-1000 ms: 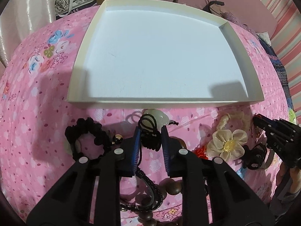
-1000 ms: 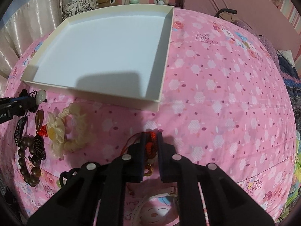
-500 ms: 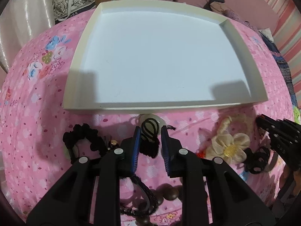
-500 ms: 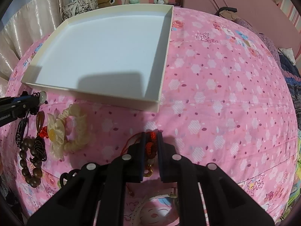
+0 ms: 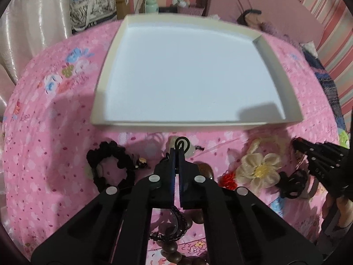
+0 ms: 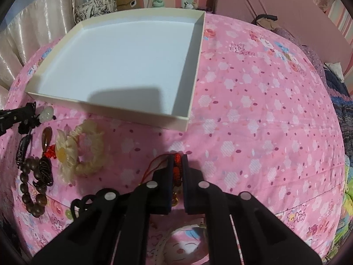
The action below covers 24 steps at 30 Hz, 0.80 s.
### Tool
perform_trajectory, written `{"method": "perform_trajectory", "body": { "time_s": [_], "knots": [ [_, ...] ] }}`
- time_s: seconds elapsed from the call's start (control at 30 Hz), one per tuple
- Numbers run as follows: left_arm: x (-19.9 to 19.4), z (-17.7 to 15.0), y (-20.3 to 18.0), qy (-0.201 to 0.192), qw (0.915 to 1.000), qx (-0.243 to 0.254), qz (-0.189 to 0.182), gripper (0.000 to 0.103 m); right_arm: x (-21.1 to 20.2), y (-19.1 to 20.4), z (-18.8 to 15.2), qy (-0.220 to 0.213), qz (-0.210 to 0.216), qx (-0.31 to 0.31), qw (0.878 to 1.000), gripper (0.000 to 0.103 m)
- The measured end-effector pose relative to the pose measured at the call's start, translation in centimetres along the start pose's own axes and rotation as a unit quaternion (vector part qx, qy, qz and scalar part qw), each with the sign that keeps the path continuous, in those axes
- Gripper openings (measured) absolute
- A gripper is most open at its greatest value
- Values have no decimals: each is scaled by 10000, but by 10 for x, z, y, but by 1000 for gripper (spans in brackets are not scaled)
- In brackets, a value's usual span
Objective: Organize jewelry
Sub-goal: 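Close the left tool on the black cord hair tie while the right tool grips the red charm, then carry both held items into the white tray and open both tools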
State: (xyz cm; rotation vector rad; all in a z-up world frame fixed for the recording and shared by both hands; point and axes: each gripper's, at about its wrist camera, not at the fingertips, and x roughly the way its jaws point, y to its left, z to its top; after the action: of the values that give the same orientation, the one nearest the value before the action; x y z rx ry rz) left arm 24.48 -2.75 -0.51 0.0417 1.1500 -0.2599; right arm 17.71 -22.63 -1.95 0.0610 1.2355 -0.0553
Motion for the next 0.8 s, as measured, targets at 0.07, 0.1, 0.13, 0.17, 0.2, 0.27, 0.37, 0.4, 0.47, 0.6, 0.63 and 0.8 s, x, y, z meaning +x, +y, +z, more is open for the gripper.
{"method": "perform_trajectory", "body": {
  "time_s": [0.07,0.1,0.13,0.17,0.2,0.27,0.37,0.4,0.47,0.6,0.63,0.8],
  "knots": [
    [-10,1,2,-134,9998,-47,-121,0,-7,0,0,-123,38,23,9999,6],
    [-14,1,1,-194,9997,-55,-164,0,-10,1,1,-164,49,28,9998,6],
    [-19,2,1,-251,9995,-54,-190,0,-15,1,2,-239,72,31,9997,6],
    [-24,3,2,-327,9992,-62,-229,0,-19,1,3,-285,84,29,9996,6],
    [-28,4,2,-377,9989,-69,-275,0,-24,2,5,-362,97,25,9993,6],
    [-35,7,1,-448,9983,-76,-357,0,-32,3,10,-458,132,28,9989,6],
    [-47,15,1,-583,9974,-98,-424,0,-41,4,19,-585,174,7,9981,6],
    [-50,18,1,-630,9970,-104,-446,0,-44,5,25,-652,183,5,9977,6],
    [-58,26,0,-714,9963,-105,-465,0,-47,6,34,-711,219,4,9972,6],
    [-68,44,-1,-818,9953,-115,-511,0,-49,8,60,-856,254,28,9960,6],
    [-68,51,-2,-825,9951,-120,-525,0,-49,10,65,-882,264,35,9957,6],
    [-62,84,-3,-887,9948,-61,-505,0,-38,20,109,-955,307,52,9949,6]
  ]
}}
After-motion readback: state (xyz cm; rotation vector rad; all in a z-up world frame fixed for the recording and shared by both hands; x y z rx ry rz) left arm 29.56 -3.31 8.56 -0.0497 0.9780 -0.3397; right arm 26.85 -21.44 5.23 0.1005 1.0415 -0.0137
